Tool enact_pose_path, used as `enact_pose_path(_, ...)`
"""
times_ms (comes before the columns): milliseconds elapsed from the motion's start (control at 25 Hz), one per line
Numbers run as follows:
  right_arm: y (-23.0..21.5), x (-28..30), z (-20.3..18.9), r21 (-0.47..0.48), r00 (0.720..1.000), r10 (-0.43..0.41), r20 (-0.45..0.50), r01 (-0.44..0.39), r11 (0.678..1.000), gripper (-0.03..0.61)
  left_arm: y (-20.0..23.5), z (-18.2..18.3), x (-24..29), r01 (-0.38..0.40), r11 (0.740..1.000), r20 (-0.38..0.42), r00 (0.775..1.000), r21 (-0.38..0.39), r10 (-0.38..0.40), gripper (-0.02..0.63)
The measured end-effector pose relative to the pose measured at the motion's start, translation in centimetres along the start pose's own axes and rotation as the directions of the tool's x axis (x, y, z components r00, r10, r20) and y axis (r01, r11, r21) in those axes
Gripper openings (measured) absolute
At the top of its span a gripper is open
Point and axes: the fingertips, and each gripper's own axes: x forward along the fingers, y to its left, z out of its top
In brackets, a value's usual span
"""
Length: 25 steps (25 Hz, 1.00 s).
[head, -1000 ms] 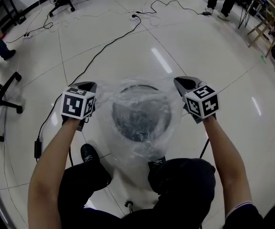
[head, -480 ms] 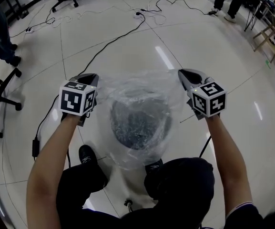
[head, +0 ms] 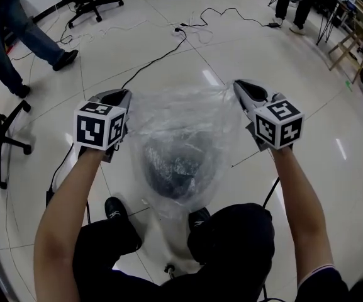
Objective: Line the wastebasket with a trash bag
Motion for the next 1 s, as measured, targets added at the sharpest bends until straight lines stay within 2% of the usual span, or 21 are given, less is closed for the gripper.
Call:
enact_pose_path(440, -0.4, -3.7, 5.6, -0.035, 0.997, -0.031, 0.075, 0.034, 0.999, 0.000, -0.7, 5.6, -3.3, -0.007, 1.000, 0.086, 0.996, 0.024, 0.005, 0.012)
enact_pose_path(1000, -0.6, -6.9, 11.3, -0.068, 0.986, -0.061, 0.157, 0.073, 0.995, 0.000, -0.1, 10.8, -7.2, -0.034, 0.999, 0.191, 0.981, 0.019, 0.029, 0.012)
